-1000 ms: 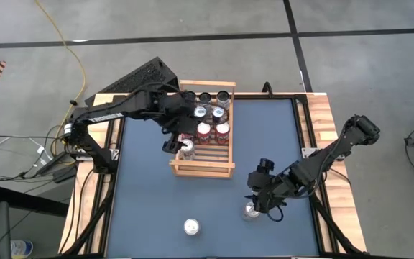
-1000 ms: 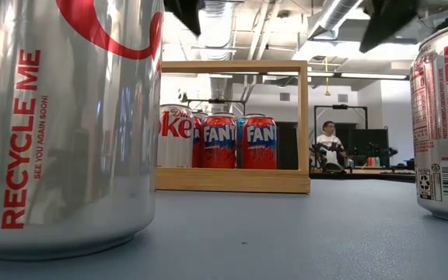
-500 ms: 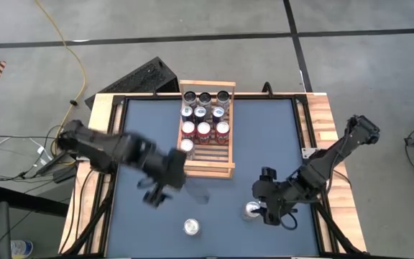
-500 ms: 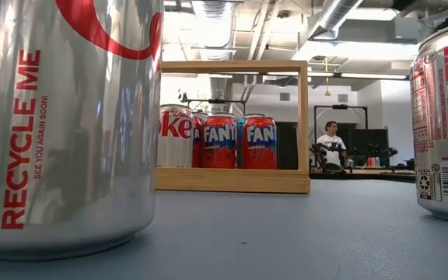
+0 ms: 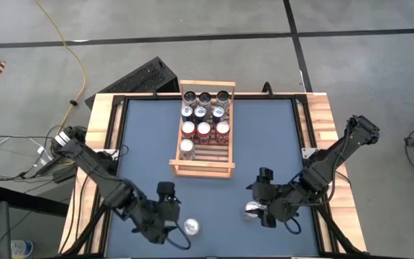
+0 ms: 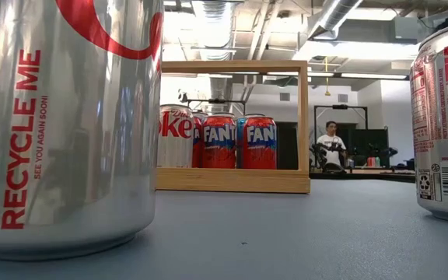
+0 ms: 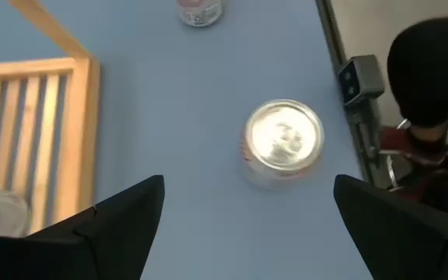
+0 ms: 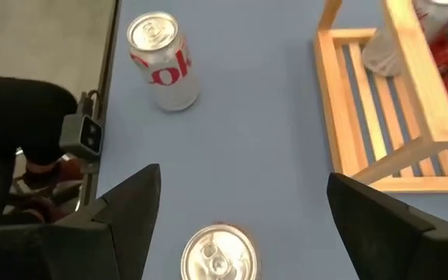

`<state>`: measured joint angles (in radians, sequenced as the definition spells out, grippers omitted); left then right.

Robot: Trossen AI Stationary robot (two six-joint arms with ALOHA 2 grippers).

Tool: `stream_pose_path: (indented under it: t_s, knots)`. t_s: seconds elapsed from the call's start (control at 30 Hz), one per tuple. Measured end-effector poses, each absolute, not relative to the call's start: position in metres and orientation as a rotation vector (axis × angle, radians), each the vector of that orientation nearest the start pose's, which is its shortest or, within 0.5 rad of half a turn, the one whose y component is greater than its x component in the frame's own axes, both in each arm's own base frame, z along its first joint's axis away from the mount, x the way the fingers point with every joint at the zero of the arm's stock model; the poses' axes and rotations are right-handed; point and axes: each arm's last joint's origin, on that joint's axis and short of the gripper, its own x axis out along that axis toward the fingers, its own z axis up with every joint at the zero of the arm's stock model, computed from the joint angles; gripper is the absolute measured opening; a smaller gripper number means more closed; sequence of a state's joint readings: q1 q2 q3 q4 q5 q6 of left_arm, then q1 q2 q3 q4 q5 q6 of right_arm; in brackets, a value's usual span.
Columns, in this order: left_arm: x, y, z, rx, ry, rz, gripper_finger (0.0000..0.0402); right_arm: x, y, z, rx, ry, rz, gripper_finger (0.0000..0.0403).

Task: Place canned beverage on shelf
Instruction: Put the right silver can on the shelf aligned with the other silver soda can

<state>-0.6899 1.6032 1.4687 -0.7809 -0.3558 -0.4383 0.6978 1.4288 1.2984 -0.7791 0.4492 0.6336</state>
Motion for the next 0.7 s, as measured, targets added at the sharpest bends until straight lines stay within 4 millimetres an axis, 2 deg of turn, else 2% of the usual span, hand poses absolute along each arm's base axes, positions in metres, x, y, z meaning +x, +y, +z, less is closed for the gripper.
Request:
stream_pose_path:
  t_s: [0.13,0.23,0.4,0.7]
  knots:
    - [0.259,-0.218,0.320,0.005,0.796,-0.092,0.0360,0.230,0.178,0.319,0.096,0.777,-0.034,0.0334]
    - [0.254,-0.225,0.321,0.018,0.762,-0.086,0.0360,0.222,0.183,0.316,0.089,0.812,-0.032,0.0328]
    - [0.247,-0.232,0.321,0.046,0.742,-0.083,0.0360,0.219,0.194,0.294,0.009,0.940,-0.053,0.0325]
    - [0.246,-0.231,0.322,0.092,0.722,-0.061,0.0359,0.242,0.201,0.257,-0.100,1.158,0.085,0.0325]
